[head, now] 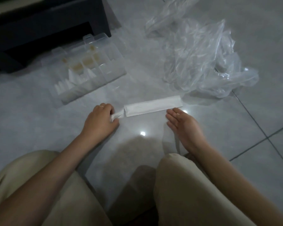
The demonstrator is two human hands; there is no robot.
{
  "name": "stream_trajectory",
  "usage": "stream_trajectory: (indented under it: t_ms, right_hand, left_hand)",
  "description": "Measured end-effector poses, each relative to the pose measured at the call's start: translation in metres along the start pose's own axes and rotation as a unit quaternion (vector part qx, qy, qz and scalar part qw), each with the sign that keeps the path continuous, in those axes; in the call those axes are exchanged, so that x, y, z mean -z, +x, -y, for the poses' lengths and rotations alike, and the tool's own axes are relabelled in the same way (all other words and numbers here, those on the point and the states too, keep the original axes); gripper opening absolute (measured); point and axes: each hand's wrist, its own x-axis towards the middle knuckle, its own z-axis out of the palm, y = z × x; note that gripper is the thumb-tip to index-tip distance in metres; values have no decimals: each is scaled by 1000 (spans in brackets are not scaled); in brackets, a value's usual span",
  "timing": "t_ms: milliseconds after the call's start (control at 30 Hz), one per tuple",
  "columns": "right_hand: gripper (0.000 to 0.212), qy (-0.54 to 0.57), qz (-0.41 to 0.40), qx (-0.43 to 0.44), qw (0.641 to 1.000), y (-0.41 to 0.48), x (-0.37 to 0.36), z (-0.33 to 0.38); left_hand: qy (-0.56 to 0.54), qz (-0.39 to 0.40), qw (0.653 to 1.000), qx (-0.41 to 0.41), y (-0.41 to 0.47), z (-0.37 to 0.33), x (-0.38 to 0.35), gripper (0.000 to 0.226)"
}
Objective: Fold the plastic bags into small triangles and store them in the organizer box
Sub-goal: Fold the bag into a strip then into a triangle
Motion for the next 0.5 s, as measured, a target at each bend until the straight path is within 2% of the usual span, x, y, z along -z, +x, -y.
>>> stream_trajectory:
  t_ms: [100, 200, 267, 400, 467, 500]
  right_hand:
    - [48, -52, 42, 2, 998, 7, -4, 10]
    - [48, -77, 95, -6, 993, 14, -14, 20]
    - [49, -83, 120, -9, 989, 23, -17, 25]
    - [49, -184, 171, 26, 968, 35, -21, 30]
    - [46, -239, 159, 62, 956, 37, -24, 29]
    - [43, -262, 150, 90, 949, 37, -26, 26]
  left_hand:
    - [-48, 22, 999, -3, -19, -2, -3, 9]
    - [-79, 25, 996, -19, -38, -15, -5, 17]
    - [-147, 6, 989, 10, -47, -22, -6, 22]
    - [-329, 15, 938, 112, -57, -29, -6, 32]
    - [-379, 52, 916, 122, -66, -34, -6, 33]
    - [-373, 71, 919, 105, -71, -35, -7, 33]
